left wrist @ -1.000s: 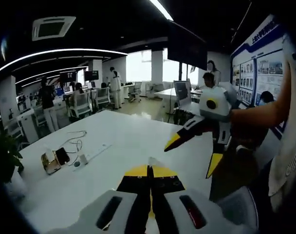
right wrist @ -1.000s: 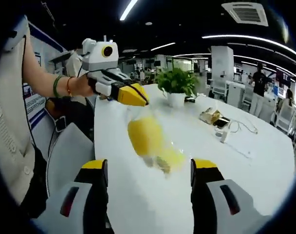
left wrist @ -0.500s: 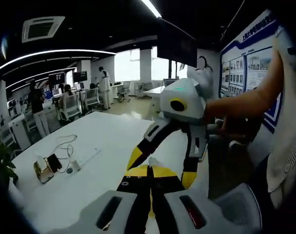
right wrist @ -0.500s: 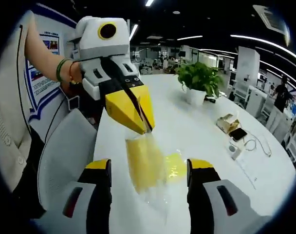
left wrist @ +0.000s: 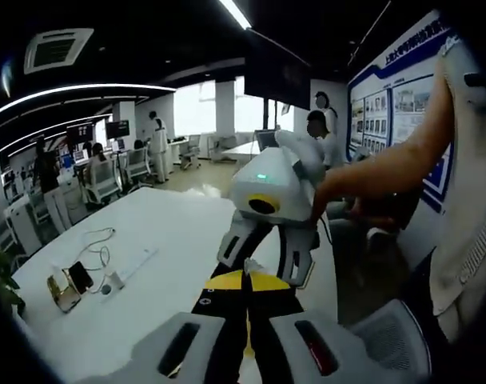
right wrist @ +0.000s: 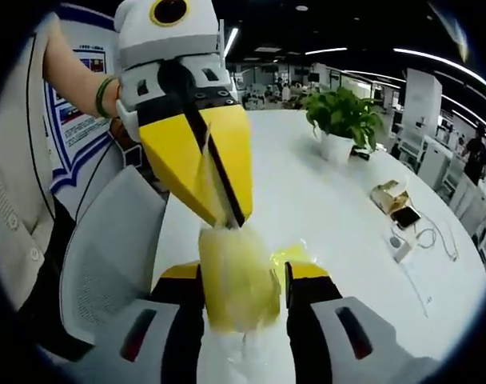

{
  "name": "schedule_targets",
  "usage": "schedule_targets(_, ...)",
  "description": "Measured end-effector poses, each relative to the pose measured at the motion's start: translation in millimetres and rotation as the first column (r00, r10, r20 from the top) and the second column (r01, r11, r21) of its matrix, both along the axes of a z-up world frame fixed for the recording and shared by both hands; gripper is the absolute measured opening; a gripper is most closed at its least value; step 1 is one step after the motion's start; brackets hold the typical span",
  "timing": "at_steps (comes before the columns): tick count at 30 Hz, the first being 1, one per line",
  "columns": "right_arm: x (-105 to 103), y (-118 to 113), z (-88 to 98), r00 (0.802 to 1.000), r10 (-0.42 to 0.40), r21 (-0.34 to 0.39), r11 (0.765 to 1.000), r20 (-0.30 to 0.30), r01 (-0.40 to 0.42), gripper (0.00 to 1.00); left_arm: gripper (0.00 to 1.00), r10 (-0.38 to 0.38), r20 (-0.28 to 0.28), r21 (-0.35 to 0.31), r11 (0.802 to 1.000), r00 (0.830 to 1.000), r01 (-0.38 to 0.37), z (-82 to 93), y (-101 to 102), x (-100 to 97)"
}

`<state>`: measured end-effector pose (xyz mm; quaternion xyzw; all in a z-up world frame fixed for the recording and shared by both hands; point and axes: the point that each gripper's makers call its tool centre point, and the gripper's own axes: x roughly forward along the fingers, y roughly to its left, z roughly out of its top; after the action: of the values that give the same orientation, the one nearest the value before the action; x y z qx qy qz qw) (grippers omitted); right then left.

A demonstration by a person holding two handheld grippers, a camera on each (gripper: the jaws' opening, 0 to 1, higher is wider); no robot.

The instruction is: Compare the silicone blocks by pressing each to a similar depth, holding the contact briefly, and releasing to observe deformation and rebound differences across the visible hardness samples.

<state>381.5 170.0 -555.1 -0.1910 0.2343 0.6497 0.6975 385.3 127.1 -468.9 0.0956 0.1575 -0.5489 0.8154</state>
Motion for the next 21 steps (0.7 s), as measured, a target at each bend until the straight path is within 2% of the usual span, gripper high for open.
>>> schedule_targets(14,-3.8,2.8,-5.6,0.996,0.067,-0.057,0.996,0.052,-0.064,0.24,0.00,-0.026,0.019,0.043,0.999,0.999,0.025,-2.1,2.9,-7.7)
schedule_targets(21,-4.5,2.0,-7.1,0.988,0.103,-0.082,0.992,0.117,-0.094,0.19,0.00,-0.034,0.026,0.061,0.998,0.999,0.032,-4.0,3.7,-12.7)
